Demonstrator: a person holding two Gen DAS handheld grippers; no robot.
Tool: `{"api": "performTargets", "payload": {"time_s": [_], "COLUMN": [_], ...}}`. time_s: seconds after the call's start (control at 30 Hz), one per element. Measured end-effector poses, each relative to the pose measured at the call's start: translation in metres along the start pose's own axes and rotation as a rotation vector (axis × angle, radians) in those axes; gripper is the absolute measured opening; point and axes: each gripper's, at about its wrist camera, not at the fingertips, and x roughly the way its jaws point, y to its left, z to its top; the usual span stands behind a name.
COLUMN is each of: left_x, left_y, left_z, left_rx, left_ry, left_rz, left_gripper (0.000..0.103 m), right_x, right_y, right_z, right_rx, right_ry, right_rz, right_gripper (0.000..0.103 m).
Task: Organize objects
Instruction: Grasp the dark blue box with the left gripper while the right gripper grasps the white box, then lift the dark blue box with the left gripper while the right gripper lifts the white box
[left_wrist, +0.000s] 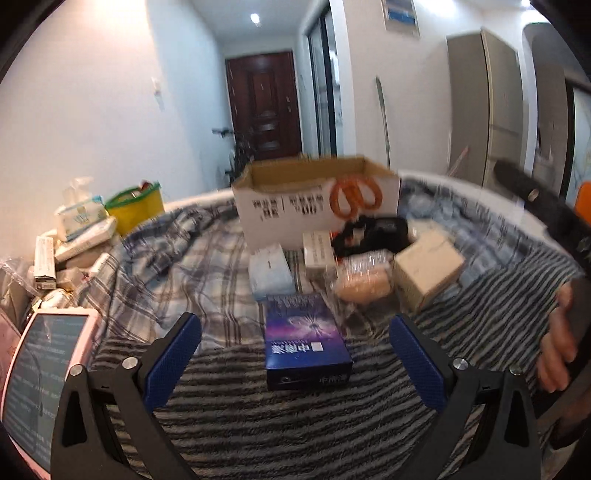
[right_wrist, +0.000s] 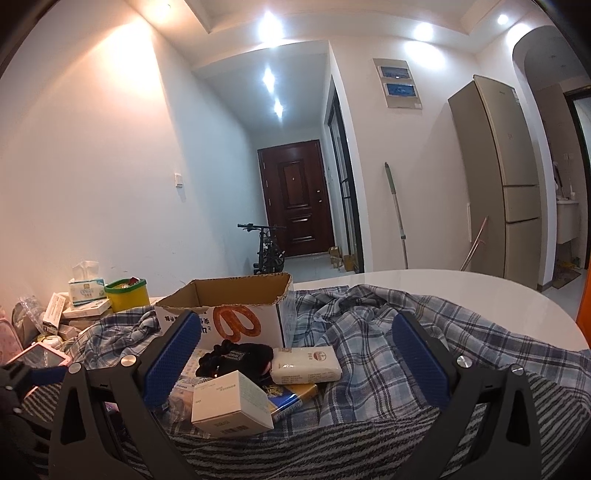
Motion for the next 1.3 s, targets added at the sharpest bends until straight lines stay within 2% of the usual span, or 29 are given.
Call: {"api": "performTargets", "payload": {"time_s": [0.03,0.1,0.17,0.23,0.27,0.47,0.63,0.8,0.9,0.93,1.0,1.07,1.13,1.2,1.23,1.3], "left_x": [0.004,0.012,0.021,0.032,0.036,0.027,0.007,-0.024,-0.051,-0.056,-0.065,-0.063,-0.051,-0.034,-0.031,-0.027], "left_y": [0.001,0.004,0.009,0.012,0.013,0.022,0.022,0.026,0.03,0.031,0.035,0.036,0.032,0.028,0.029,0.03], "left_z": [0.0,-0.001,-0.002,-0.003,-0.003,-0.004,-0.001,0.01,0.021,0.023,0.027,0.028,0.023,0.027,0.03,0.031], "left_rx": [-0.001,-0.016,-0.041,-0.064,-0.074,-0.128,-0.125,-0.141,-0.155,-0.162,-0.175,-0.181,-0.159,-0.144,-0.146,-0.156], "left_ry": [0.021,0.057,0.105,0.17,0.187,0.14,0.036,-0.137,-0.31,-0.346,-0.407,-0.426,-0.426,-0.346,-0.331,-0.317], "left_rz": [-0.007,-0.028,-0.024,-0.028,-0.033,-0.03,-0.031,-0.03,0.019,0.023,-0.011,-0.041,0.004,0.041,0.029,0.065], "left_gripper": [0.09,0.084,0.074,0.055,0.054,0.053,0.053,0.053,0.053,0.053,0.053,0.053,0.053,0.053,0.053,0.053], "right_x": [0.0,0.0,0.0,0.0,0.0,0.001,0.0,0.003,0.004,0.004,0.004,0.004,0.005,0.007,0.008,0.015], "right_y": [-0.001,-0.003,-0.005,-0.006,-0.006,-0.001,0.0,0.003,0.007,0.007,0.008,0.009,0.009,0.013,0.016,0.024], "right_z": [0.0,-0.001,-0.001,-0.001,-0.001,-0.002,-0.001,-0.001,-0.001,-0.001,-0.002,-0.002,-0.001,-0.002,-0.003,-0.005], "right_rx": [0.008,0.02,0.031,0.037,0.037,0.011,0.006,-0.007,-0.029,-0.034,-0.039,-0.037,-0.041,-0.055,-0.069,-0.101], "right_ry": [0.006,0.008,0.007,0.007,0.007,0.015,0.013,0.034,0.044,0.044,0.045,0.044,0.048,0.06,0.076,0.155], "right_rz": [0.007,0.017,0.022,0.023,0.02,-0.006,-0.004,-0.002,-0.003,-0.003,-0.005,-0.004,-0.001,0.006,0.009,0.008], "right_gripper": [0.103,0.103,0.103,0.103,0.103,0.103,0.103,0.103,0.103,0.103,0.103,0.103,0.103,0.103,0.103,0.103]}}
